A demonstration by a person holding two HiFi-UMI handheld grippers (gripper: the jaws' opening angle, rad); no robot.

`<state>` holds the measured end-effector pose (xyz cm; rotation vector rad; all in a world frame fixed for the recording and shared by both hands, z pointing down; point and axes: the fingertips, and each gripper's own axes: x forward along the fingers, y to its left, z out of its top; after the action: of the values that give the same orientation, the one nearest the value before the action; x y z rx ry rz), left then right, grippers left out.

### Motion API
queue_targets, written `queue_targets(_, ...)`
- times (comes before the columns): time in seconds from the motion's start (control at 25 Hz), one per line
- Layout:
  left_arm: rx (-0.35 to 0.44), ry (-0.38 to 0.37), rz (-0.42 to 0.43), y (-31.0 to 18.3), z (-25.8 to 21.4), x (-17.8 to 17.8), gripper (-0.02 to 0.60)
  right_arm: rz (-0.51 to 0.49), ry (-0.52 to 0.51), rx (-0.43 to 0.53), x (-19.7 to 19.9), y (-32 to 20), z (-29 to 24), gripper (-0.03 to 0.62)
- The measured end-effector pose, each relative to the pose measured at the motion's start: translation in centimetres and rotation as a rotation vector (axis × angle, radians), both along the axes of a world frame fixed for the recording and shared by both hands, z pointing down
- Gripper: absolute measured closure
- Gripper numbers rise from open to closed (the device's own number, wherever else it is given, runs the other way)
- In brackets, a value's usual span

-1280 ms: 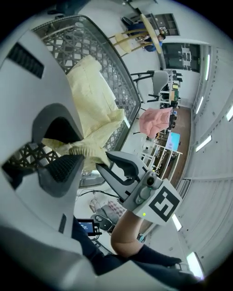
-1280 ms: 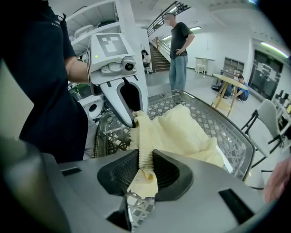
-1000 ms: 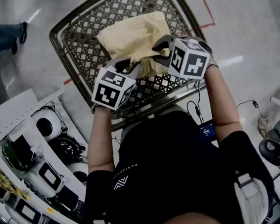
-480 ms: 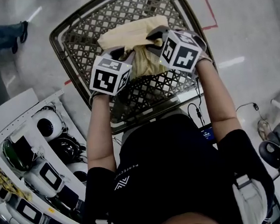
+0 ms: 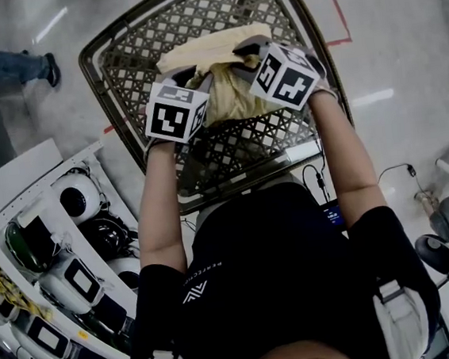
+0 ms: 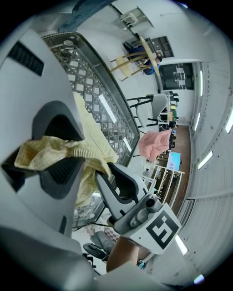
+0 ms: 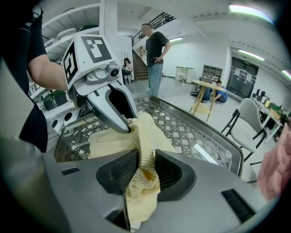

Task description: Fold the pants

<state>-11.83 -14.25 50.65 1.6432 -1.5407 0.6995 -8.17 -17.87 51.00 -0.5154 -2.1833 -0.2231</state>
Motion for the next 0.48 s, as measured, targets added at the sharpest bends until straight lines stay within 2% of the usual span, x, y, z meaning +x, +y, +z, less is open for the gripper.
queue_targets(0.2,0.027,-0.055,-0.034,-0.1,-0.5,-1.4,0.446,0.086,-0.047,0.01,-0.8,-1.4,-0.3,0.436)
queue_targets(0.36,0.072,-0.082,-0.076,-0.4,-1.6,-2.3,0.446,0.186,-0.106,0.037,-1.5,-3.0,-1.2,0.436)
queue_targets(0.48,0.094,-0.082,-0.088,-0.5,-2.2,-2.5,0.448,0.242,-0.133,0.054,-1.6,-4.1,-1.6,0.461)
